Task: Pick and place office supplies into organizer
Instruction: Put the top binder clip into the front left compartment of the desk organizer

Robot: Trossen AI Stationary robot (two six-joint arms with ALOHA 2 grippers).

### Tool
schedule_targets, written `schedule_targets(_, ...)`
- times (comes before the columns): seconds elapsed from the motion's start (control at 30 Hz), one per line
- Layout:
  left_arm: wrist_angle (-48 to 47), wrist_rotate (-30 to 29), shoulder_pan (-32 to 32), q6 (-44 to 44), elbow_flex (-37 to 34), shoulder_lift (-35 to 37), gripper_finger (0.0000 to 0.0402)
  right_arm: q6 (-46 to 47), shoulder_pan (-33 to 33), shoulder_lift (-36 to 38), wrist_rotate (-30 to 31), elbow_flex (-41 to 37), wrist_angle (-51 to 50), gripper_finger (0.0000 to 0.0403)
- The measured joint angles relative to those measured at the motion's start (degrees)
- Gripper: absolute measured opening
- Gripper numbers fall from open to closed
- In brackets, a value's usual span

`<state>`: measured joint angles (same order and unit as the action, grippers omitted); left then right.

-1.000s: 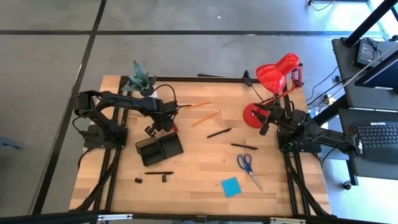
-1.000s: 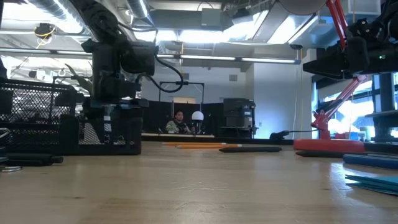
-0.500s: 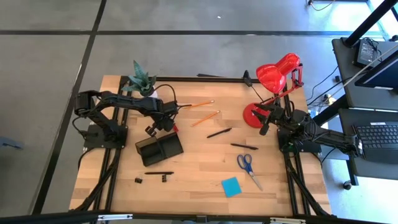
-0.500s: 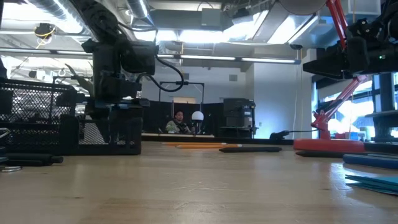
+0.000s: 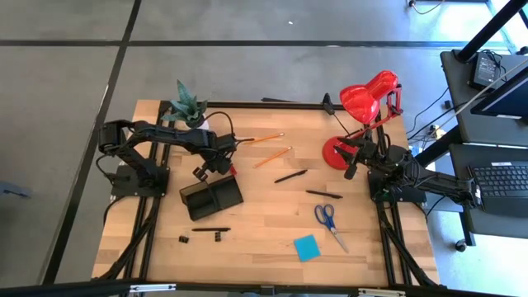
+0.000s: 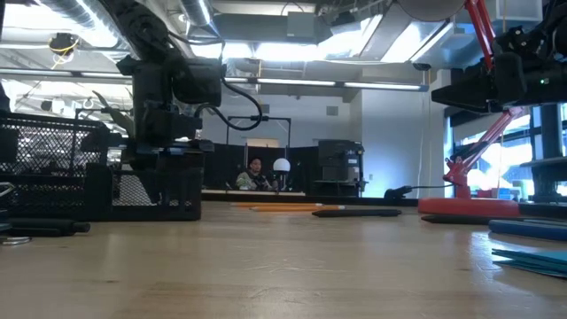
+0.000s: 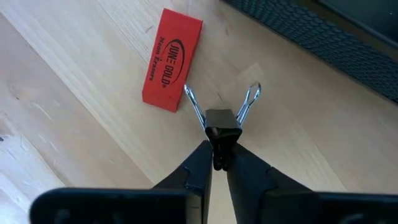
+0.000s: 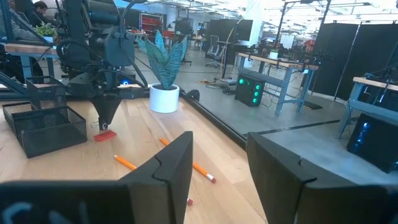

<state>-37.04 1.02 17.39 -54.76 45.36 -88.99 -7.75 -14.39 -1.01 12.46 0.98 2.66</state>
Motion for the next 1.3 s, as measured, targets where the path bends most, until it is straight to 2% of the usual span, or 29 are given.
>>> schedule_targets(0.3,0.0,0.0,0.0,0.2,0.0,0.0,0.0016,0.0,0.0,0.0,0.0,0.0,0.0,0.0154)
schedule_targets(0.5,0.0,-0.2,0.0,0.2,0.0,0.0,0.0022,0.0,0.0,0.0,0.0,0.0,0.0,0.0154)
schedule_targets(0.7,-0.5,-5.7,0.0,0.5,0.0,2.1,0.0015,0.0,0.0,0.0,0.0,0.0,0.0,0.0154)
schedule_targets(0.87,-0.6,-6.1,0.0,1.5,0.0,7.2,0.0019,0.0,0.0,0.0,0.0,0.0,0.0,0.0154)
schedule_targets(1.1,-0.5,-5.9,-0.1,7.1,0.0,17.5,0.0018,-0.3,0.0,0.0,0.0,0.0,0.0,0.0154)
schedule_targets(1.2,-0.5,-5.2,-0.8,11.6,0.5,22.0,0.0018,-0.2,0.0,0.0,0.0,0.0,0.0,0.0154)
schedule_targets(1.3,0.3,-4.0,-2.4,20.3,2.1,25.7,0.0018,-0.1,0.0,0.0,0.0,0.0,0.1,0.0154)
